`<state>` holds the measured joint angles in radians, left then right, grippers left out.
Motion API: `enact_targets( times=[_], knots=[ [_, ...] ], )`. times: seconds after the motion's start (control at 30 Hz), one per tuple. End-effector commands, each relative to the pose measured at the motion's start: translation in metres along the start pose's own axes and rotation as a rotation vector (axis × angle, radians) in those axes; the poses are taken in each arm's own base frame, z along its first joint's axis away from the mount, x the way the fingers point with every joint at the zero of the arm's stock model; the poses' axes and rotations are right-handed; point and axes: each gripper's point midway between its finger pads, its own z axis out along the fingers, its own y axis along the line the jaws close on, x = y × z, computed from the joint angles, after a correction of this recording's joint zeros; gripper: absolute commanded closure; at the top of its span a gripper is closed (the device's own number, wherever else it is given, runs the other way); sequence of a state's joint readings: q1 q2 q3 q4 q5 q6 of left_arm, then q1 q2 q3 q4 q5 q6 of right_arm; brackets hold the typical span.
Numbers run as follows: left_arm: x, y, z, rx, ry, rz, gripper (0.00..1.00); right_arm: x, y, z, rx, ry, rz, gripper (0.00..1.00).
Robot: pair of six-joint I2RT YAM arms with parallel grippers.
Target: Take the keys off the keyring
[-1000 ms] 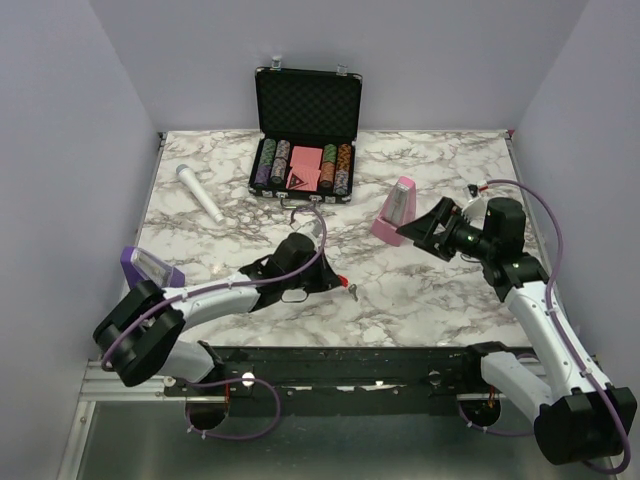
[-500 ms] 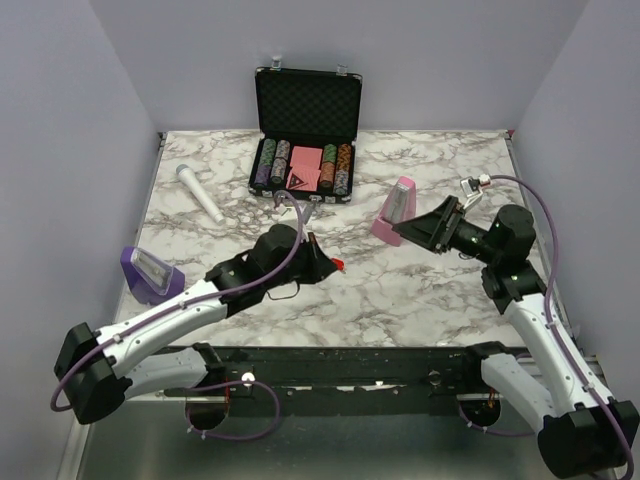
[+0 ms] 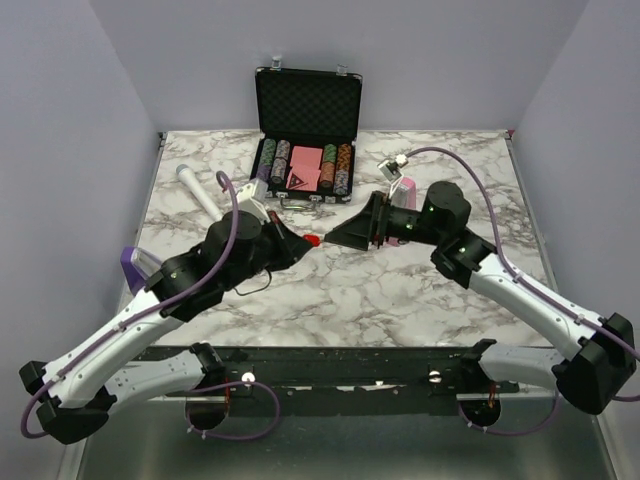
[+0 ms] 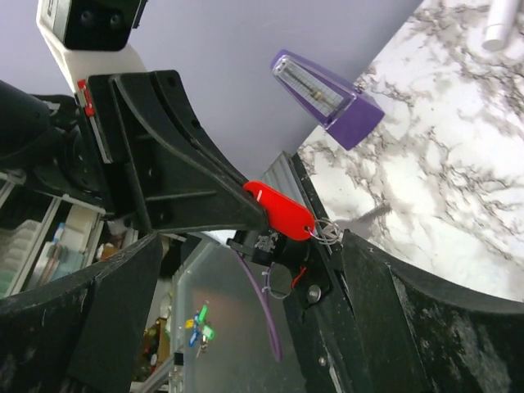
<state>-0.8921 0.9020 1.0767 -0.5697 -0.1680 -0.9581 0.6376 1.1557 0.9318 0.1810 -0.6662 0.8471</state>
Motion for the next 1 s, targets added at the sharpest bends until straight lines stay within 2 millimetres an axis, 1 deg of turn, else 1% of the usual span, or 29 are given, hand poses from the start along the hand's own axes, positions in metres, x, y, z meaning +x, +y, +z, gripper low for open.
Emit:
enact_targets(
  times=[0.0,0.1,0.17,0.27,0.37,0.43,0.53,0.67,0.77,0.97],
  knots=[
    [-0.011,0.027,-0.035,-0.165,-0.036,-0.089,1.00,-0.025,0.025,0.021,-0.096,-0.113,-0.122,0.04],
    [-0.023,0.022,-0.053,-0.149,-0.075,-0.138,1.00,-0.020,0.032,0.039,-0.150,-0.105,-0.168,0.06],
    [-0.029,0.023,-0.066,-0.153,-0.103,-0.178,1.00,-0.016,0.042,0.048,-0.207,-0.110,-0.199,0.10],
    [-0.039,0.024,-0.086,-0.138,-0.146,-0.234,1.00,-0.012,0.060,0.055,-0.286,-0.147,-0.255,0.10],
    [-0.047,0.024,-0.105,-0.106,-0.189,-0.269,1.00,-0.003,0.077,0.063,-0.358,-0.149,-0.296,0.12],
    [-0.050,0.025,-0.113,-0.099,-0.207,-0.282,1.00,0.004,0.089,0.067,-0.402,-0.149,-0.306,0.12],
    [-0.054,0.025,-0.121,-0.084,-0.228,-0.295,1.00,0.013,0.099,0.072,-0.445,-0.141,-0.311,0.15],
    [-0.056,0.029,-0.126,-0.074,-0.249,-0.316,1.00,0.022,0.099,0.081,-0.443,-0.126,-0.309,0.16],
    [-0.054,0.030,-0.126,-0.073,-0.249,-0.326,1.00,0.025,0.101,0.086,-0.443,-0.129,-0.315,0.16],
    [-0.055,0.023,-0.128,-0.045,-0.242,-0.336,1.00,0.025,0.104,0.096,-0.428,-0.140,-0.335,0.17]
  ],
)
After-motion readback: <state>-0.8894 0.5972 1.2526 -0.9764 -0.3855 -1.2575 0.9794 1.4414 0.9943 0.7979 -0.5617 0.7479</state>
